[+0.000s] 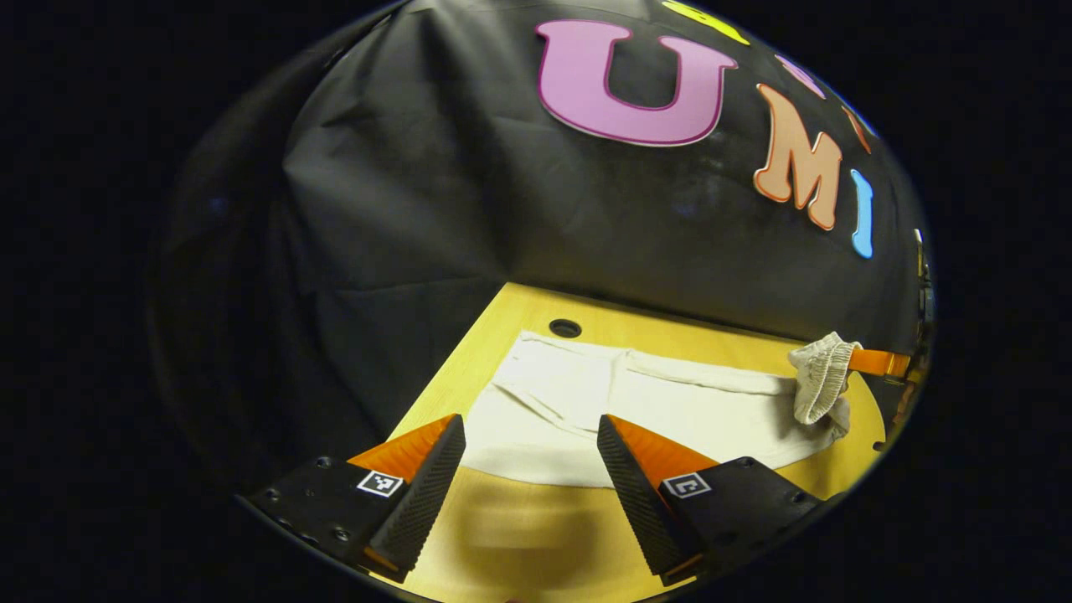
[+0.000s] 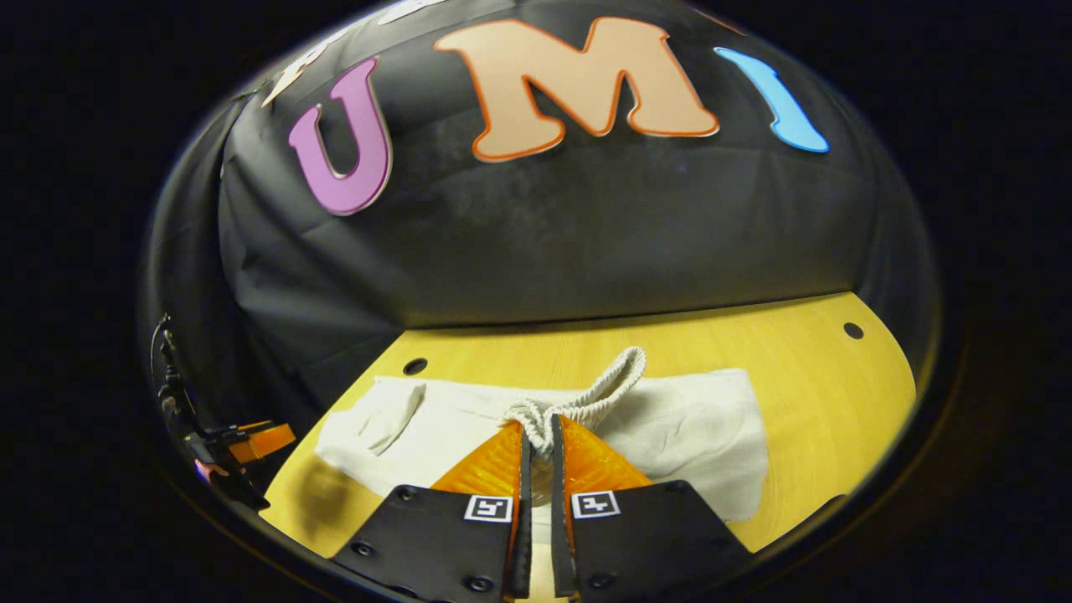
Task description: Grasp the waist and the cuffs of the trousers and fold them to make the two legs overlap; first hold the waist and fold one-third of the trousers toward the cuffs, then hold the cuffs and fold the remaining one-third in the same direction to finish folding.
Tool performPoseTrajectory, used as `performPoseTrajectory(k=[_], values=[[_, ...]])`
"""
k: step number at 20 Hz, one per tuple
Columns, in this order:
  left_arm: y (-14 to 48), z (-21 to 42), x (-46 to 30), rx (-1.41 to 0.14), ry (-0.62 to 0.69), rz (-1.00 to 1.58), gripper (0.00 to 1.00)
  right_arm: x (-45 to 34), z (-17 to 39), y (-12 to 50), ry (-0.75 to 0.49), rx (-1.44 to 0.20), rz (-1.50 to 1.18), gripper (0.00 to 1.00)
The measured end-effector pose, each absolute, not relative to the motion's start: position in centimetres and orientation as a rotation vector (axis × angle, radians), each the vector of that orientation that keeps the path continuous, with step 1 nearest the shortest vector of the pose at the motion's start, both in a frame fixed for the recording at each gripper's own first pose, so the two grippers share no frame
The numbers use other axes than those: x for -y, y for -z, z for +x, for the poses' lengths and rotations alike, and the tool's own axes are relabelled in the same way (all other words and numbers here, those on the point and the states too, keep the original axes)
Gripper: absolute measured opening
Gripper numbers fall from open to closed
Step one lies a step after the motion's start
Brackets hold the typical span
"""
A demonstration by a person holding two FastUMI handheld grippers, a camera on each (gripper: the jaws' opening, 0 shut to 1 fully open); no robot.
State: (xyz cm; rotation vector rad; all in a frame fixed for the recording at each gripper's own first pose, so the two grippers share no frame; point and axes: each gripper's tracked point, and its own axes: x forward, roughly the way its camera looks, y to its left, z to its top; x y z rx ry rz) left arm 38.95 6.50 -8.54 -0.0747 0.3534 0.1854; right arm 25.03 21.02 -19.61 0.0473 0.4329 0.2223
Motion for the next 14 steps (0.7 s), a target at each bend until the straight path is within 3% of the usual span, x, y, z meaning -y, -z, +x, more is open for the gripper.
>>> performPoseTrajectory(k=[2,3,4,5,8,9,10,11,12,14], values=[[8.5,39.0,-6.2,-0.374,-0.195,-0.086,0.96,-22.6,24.9,21.3,-0.243,-0.472,0.032,0.09],[8.3,39.1,-6.4,-0.382,-0.197,-0.091,0.96,-23.3,25.2,22.3,-0.257,-0.493,0.041,0.19],[8.0,39.1,-6.3,-0.389,-0.2,-0.092,0.96,-23.7,25.1,23.1,-0.271,-0.517,0.055,0.22],[8.0,39.1,-6.3,-0.395,-0.201,-0.09,0.96,-23.6,24.9,23.3,-0.27,-0.526,0.055,0.31],[8.1,39.1,-6.2,-0.421,-0.192,-0.065,0.96,-22.3,25.4,23.0,-0.234,-0.523,0.028,0.87],[8.3,38.9,-6.3,-0.427,-0.187,-0.055,0.96,-21.9,25.2,23.3,-0.224,-0.526,0.032,0.99],[8.2,38.8,-6.3,-0.434,-0.185,-0.044,0.96,-21.5,25.1,23.2,-0.215,-0.525,0.03,0.92],[8.3,38.8,-6.3,-0.44,-0.183,-0.034,0.96,-21.1,25.1,23.1,-0.206,-0.526,0.023,0.97],[8.2,38.8,-6.3,-0.444,-0.181,-0.025,0.96,-20.5,25.0,23.1,-0.196,-0.528,0.015,0.92],[8.0,38.7,-6.4,-0.46,-0.181,-0.006,0.95,-19.1,24.5,22.7,-0.174,-0.527,0.001,0.92]])
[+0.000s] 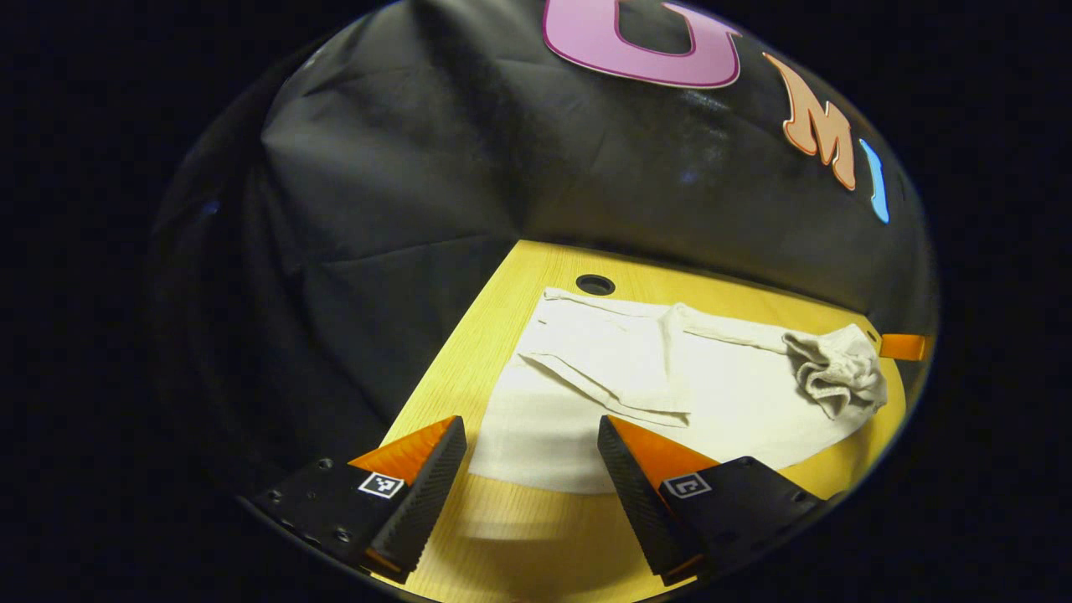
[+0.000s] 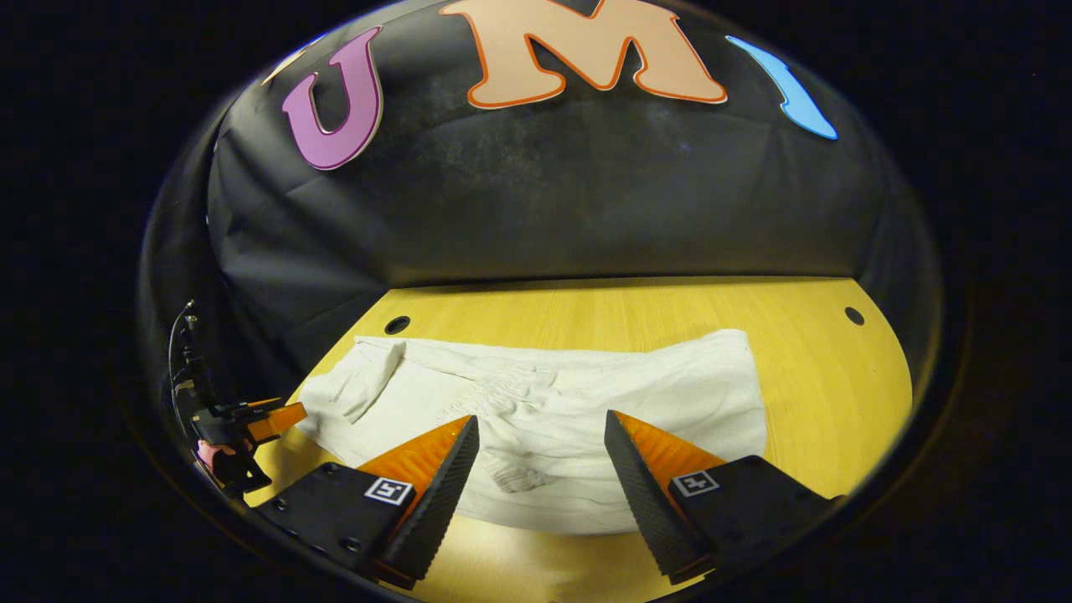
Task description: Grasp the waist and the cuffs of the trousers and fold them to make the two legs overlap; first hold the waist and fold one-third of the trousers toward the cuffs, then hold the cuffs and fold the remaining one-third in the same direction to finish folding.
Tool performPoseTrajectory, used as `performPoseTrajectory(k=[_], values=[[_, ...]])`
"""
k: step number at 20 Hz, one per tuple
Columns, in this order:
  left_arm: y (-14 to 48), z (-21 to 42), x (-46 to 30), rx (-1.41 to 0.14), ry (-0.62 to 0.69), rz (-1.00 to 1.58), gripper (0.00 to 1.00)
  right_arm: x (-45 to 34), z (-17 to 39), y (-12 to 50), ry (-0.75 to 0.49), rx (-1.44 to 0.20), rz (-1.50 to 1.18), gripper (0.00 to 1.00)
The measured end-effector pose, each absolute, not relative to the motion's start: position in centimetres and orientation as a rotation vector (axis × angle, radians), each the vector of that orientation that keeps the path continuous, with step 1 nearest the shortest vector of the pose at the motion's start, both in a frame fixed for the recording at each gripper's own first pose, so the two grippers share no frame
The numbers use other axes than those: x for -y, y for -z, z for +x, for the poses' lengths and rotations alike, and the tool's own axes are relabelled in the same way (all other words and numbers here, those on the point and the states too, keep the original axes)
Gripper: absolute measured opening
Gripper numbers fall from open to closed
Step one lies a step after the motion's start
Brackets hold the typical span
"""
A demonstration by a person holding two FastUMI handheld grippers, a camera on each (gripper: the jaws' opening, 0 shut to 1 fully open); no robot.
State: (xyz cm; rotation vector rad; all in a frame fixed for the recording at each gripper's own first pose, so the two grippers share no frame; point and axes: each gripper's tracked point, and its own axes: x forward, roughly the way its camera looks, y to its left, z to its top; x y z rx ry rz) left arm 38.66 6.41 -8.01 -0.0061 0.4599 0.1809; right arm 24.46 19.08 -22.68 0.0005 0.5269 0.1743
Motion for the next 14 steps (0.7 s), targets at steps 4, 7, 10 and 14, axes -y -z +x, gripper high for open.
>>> performPoseTrajectory(k=[4,7,10,14], values=[[8.2,38.4,-6.7,-0.492,-0.168,-0.045,0.95,-16.3,23.0,22.4,-0.132,-0.526,0.014,0.96],[8.1,38.7,-6.7,-0.497,-0.17,-0.034,0.93,-13.9,21.9,22.4,-0.084,-0.526,0.017,0.97],[8.8,38.7,-7.2,-0.528,-0.188,0.0,0.92,-12.1,21.1,22.3,-0.049,-0.527,0.028,0.92],[8.8,38.6,-6.5,-0.547,-0.167,0.013,0.72,-10.8,20.4,21.4,-0.022,-0.51,0.037,0.92]])
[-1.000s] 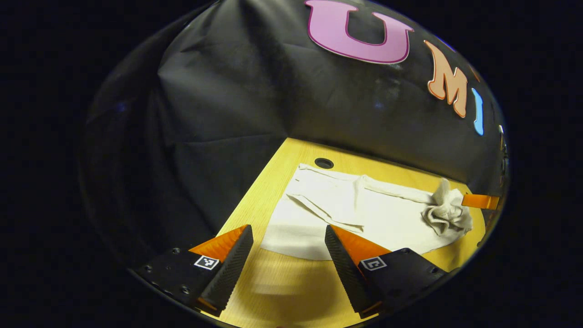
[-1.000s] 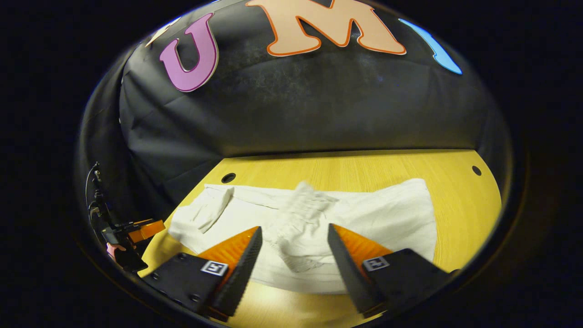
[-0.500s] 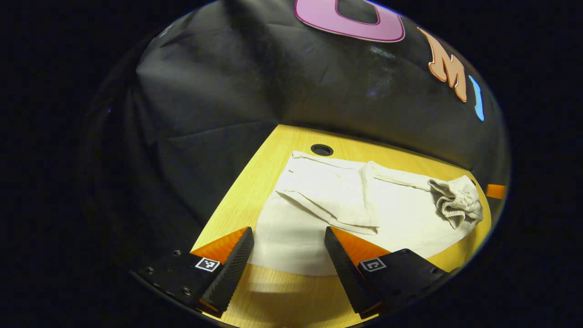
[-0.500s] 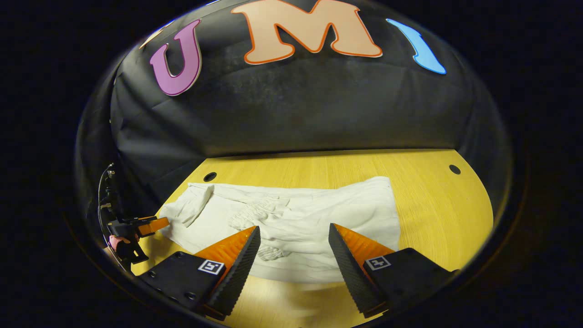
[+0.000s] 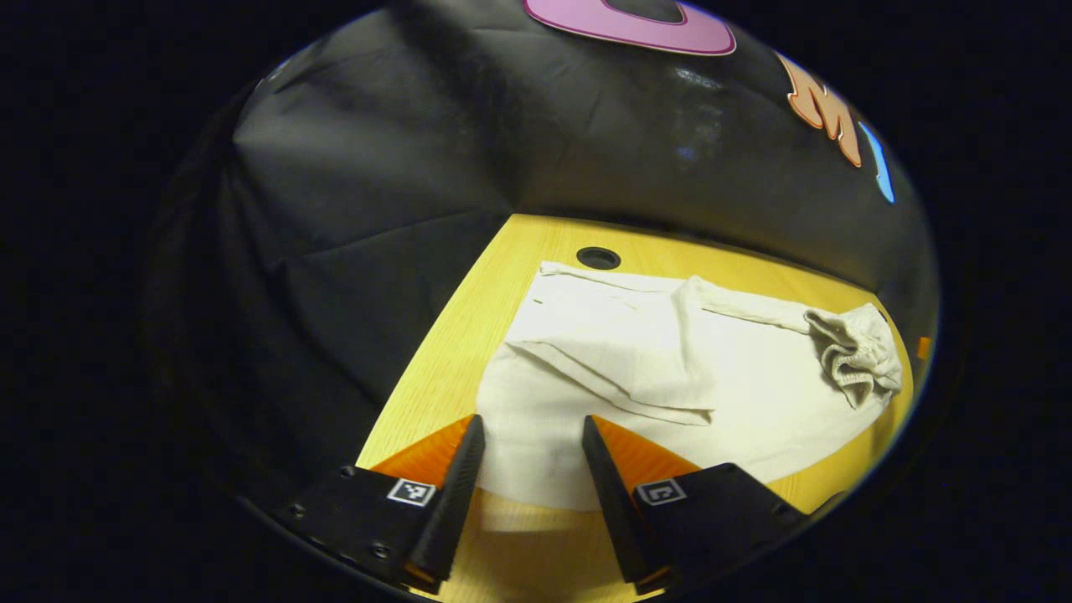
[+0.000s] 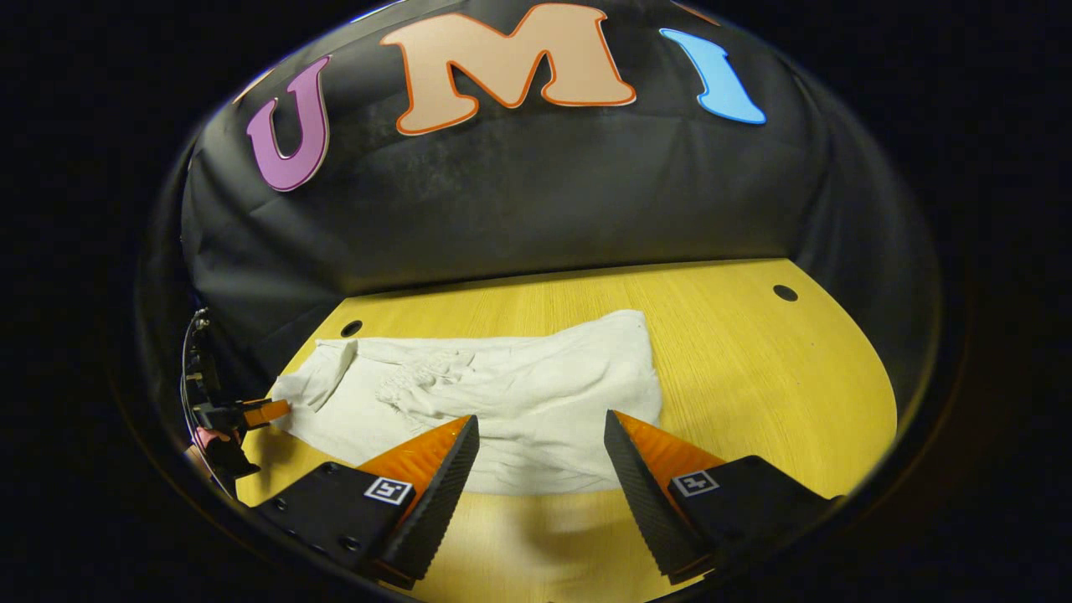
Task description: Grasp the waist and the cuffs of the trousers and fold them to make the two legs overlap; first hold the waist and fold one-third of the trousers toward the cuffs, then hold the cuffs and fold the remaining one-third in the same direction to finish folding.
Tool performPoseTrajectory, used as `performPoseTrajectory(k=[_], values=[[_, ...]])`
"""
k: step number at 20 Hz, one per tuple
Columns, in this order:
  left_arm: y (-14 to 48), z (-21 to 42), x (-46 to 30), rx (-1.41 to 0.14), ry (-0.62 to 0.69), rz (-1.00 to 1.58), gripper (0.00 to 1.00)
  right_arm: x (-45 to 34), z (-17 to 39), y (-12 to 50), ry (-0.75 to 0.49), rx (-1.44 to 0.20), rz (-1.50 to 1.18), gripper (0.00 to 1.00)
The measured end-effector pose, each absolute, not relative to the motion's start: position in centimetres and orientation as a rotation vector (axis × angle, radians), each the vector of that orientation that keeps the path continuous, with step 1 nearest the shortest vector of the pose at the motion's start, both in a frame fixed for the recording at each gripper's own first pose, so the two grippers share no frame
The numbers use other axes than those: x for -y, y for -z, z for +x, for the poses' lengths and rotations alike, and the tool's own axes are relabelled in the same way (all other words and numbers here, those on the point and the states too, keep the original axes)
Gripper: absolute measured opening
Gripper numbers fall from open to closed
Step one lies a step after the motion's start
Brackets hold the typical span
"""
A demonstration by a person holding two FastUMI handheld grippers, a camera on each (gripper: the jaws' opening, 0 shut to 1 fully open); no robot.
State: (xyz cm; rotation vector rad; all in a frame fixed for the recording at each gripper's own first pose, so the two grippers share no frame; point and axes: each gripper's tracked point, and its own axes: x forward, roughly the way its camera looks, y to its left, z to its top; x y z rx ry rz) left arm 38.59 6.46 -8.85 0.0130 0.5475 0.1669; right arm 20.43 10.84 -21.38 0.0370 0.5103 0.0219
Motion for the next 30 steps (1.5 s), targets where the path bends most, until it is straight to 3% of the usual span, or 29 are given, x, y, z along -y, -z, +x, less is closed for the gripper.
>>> performPoseTrajectory(k=[1,2,3,5,6,7,11,12,13,16,17,19,20,25,26,28,30], values=[[9.0,38.8,-5.8,-0.548,-0.152,0.007,0.59,-10.8,20.2,21.3,-0.019,-0.506,0.041,0.96],[9.0,39.0,-5.2,-0.546,-0.138,-0.004,0.52,-10.7,20.0,20.9,-0.017,-0.501,0.043,0.92],[9.0,39.1,-4.9,-0.546,-0.121,-0.017,0.31,-10.6,19.9,20.8,-0.015,-0.498,0.04,0.92],[9.0,39.0,-4.7,-0.543,-0.111,-0.026,0.07,-10.5,19.5,20.6,-0.014,-0.496,0.031,0.97],[8.9,39.0,-4.7,-0.54,-0.118,-0.038,0.03,-10.4,19.3,20.5,-0.013,-0.495,0.024,0.92],[8.9,39.0,-4.5,-0.537,-0.124,-0.061,0.0,-10.5,19.1,20.5,-0.012,-0.495,0.017,0.97],[8.5,38.8,-4.4,-0.531,-0.134,-0.12,0.0,-10.2,18.9,19.9,-0.006,-0.481,0.011,0.92],[7.9,38.7,-4.2,-0.521,-0.135,-0.129,0.0,-10.0,18.9,19.7,-0.003,-0.478,0.015,0.96],[7.1,38.9,-4.0,-0.503,-0.131,-0.139,0.0,-9.8,18.7,19.3,0.001,-0.471,0.021,0.92],[4.3,38.9,-2.7,-0.451,-0.114,-0.141,0.0,-8.8,18.3,18.2,0.015,-0.448,0.03,0.92],[3.5,39.0,-1.9,-0.437,-0.104,-0.142,0.0,-8.4,17.9,17.9,0.018,-0.442,0.031,0.96],[1.8,39.3,0.1,-0.406,-0.081,-0.161,0.0,-7.4,17.2,17.4,0.017,-0.434,0.039,0.96],[1.0,39.4,1.4,-0.396,-0.07,-0.177,0.0,-6.8,16.9,17.2,0.017,-0.433,0.038,0.92],[-3.6,40.4,8.3,-0.301,-0.029,-0.218,0.0,-2.9,15.1,16.6,-0.016,-0.429,0.016,0.97],[-4.2,40.3,9.8,-0.293,-0.021,-0.207,0.0,-2.0,14.7,16.5,-0.028,-0.433,0.006,0.92],[-5.8,40.7,13.0,-0.27,-0.006,-0.193,0.0,0.2,14.3,16.3,-0.046,-0.438,-0.014,0.92],[-7.0,40.8,16.3,-0.252,0.005,-0.195,0.0,2.1,13.9,16.1,-0.063,-0.443,-0.026,0.96]])
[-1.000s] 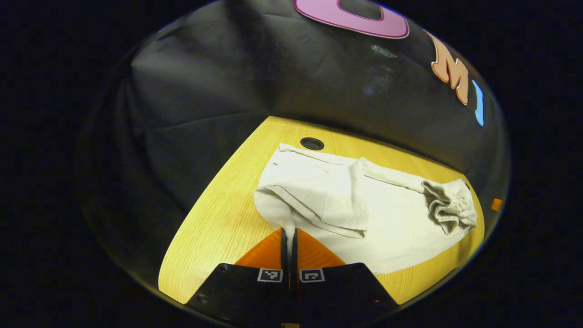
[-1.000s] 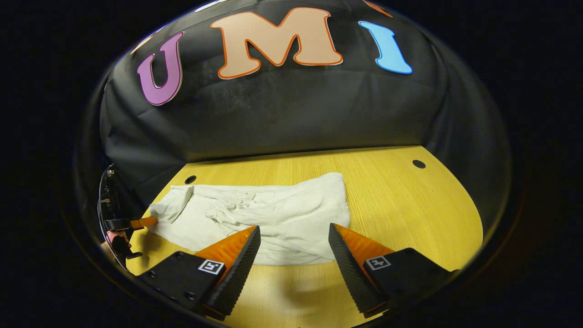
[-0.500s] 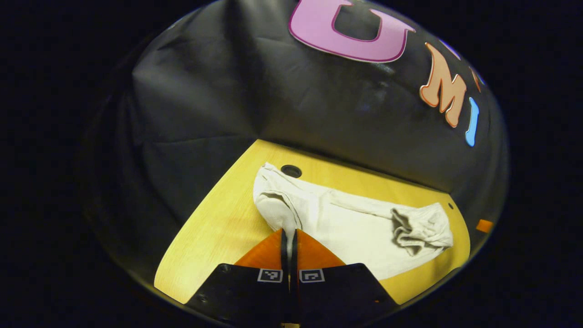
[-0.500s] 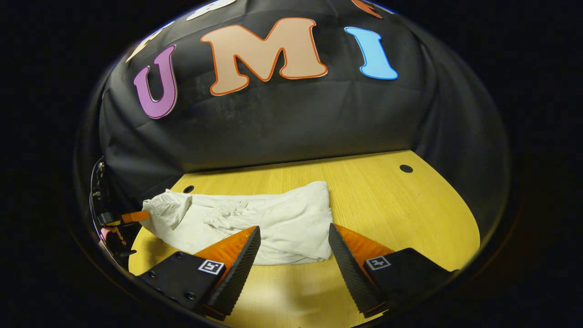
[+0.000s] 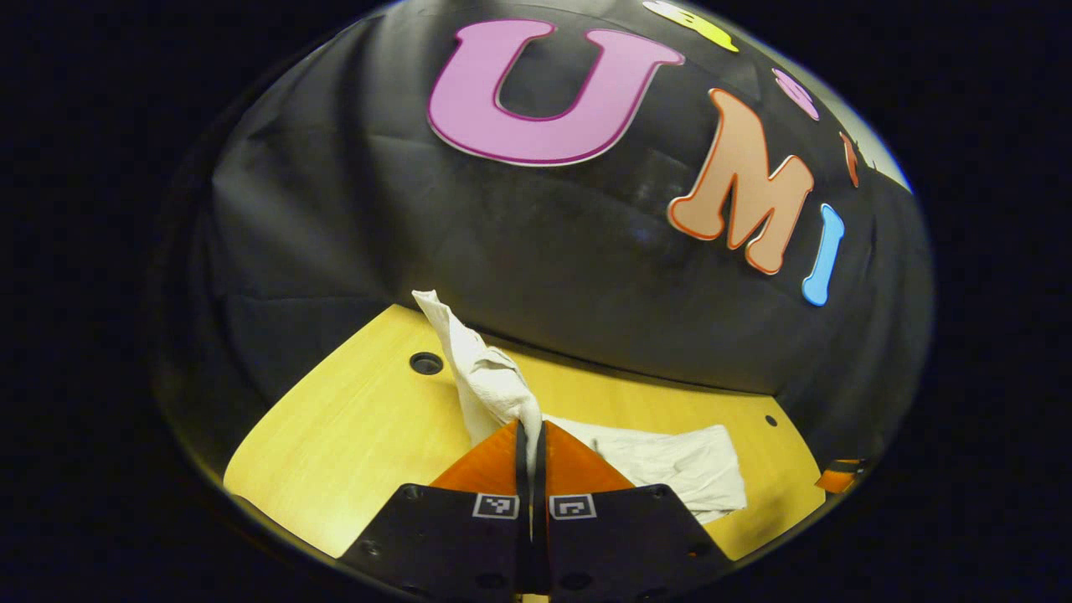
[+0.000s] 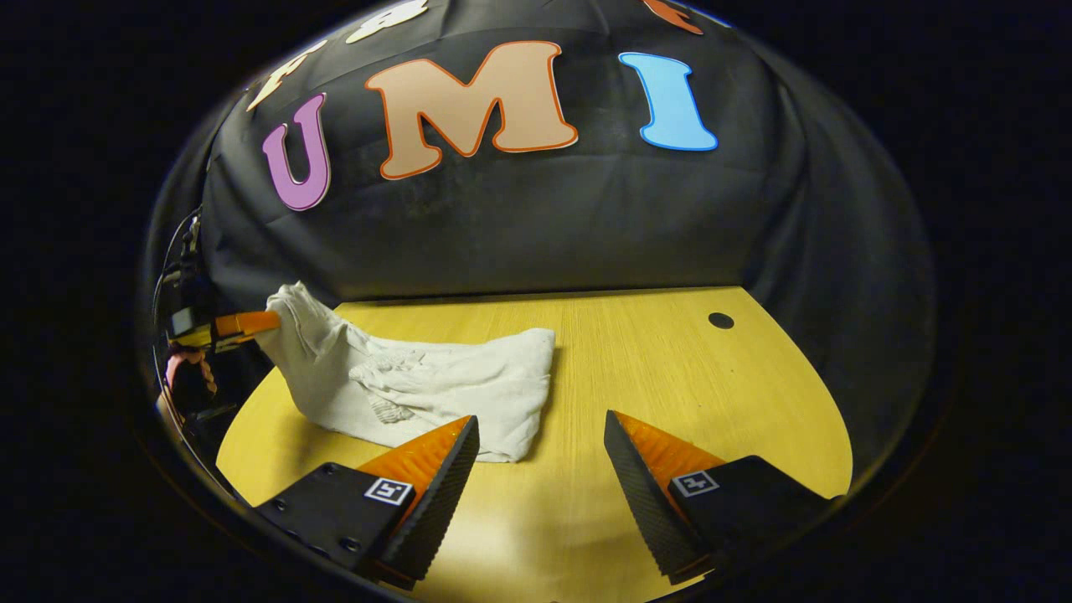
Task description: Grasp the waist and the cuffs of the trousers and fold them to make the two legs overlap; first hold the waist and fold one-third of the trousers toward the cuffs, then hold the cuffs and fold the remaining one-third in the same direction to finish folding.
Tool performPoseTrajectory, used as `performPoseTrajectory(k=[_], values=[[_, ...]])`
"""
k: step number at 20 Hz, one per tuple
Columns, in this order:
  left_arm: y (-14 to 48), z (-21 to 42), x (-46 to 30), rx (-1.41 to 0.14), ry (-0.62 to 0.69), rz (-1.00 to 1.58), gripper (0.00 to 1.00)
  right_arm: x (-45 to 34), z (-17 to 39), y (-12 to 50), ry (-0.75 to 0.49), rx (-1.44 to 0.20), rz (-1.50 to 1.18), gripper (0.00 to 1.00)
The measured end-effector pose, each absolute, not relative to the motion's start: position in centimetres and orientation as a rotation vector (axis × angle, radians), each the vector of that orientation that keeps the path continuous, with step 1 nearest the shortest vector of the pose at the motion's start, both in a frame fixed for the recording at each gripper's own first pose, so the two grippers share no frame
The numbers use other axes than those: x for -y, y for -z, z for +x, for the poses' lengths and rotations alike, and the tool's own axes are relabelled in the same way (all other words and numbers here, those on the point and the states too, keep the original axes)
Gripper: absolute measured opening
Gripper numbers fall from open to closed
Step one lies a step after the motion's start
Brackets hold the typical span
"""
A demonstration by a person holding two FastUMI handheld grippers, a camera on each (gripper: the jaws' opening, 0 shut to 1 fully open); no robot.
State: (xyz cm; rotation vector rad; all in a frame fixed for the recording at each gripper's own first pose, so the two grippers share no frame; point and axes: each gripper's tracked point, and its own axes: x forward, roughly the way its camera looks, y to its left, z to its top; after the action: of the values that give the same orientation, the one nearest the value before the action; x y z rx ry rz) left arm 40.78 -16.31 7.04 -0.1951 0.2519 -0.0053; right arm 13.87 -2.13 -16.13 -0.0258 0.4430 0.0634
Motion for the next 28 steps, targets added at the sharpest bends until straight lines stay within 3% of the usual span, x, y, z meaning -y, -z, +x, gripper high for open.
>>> performPoseTrajectory(k=[1,5,6,9,12,13,15,16,17,18,20,23,24,27,28], values=[[-7.5,40.9,17.8,-0.244,0.01,-0.188,0.0,2.9,13.7,16.0,-0.073,-0.44,-0.028,0.92],[-9.5,41.7,25.1,-0.209,0.06,-0.135,0.0,6.0,13.2,16.1,-0.101,-0.443,-0.042,0.92],[-9.6,41.8,27.1,-0.211,0.078,-0.116,0.0,6.8,13.1,16.3,-0.103,-0.447,-0.045,0.97],[-8.5,42.2,32.5,-0.231,0.14,-0.049,0.0,8.5,12.9,16.1,-0.107,-0.443,-0.026,0.92],[-6.2,42.2,37.6,-0.261,0.19,0.029,0.0,9.9,13.0,15.8,-0.105,-0.427,-0.014,0.92],[-5.1,41.9,38.5,-0.256,0.196,0.073,0.0,10.3,13.1,15.8,-0.101,-0.426,-0.013,0.97],[-2.6,41.4,40.7,-0.287,0.22,0.154,0.0,10.7,12.9,15.9,-0.092,-0.429,-0.012,0.97],[-1.0,41.2,42.0,-0.312,0.238,0.181,0.0,10.7,12.8,15.9,-0.092,-0.431,-0.009,0.92],[0.6,40.8,43.0,-0.339,0.252,0.198,0.0,10.8,12.7,16.0,-0.094,-0.434,-0.008,0.96],[2.1,40.4,43.8,-0.366,0.263,0.206,0.0,10.8,12.6,16.1,-0.091,-0.436,-0.015,0.92],[4.7,39.3,45.0,-0.434,0.297,0.196,0.03,10.8,12.2,16.3,-0.089,-0.438,-0.026,0.97],[6.7,38.0,46.9,-0.488,0.367,0.175,0.23,10.1,11.6,16.4,-0.09,-0.443,-0.012,0.97],[6.6,37.8,47.3,-0.495,0.399,0.159,0.27,9.7,11.5,16.3,-0.089,-0.439,-0.011,0.92],[5.1,36.7,47.1,-0.469,0.408,0.163,0.99,7.9,11.0,15.5,-0.109,-0.412,-0.003,0.97],[4.1,36.2,46.8,-0.454,0.418,0.165,0.96,7.1,10.9,15.1,-0.119,-0.397,-0.004,0.92]])
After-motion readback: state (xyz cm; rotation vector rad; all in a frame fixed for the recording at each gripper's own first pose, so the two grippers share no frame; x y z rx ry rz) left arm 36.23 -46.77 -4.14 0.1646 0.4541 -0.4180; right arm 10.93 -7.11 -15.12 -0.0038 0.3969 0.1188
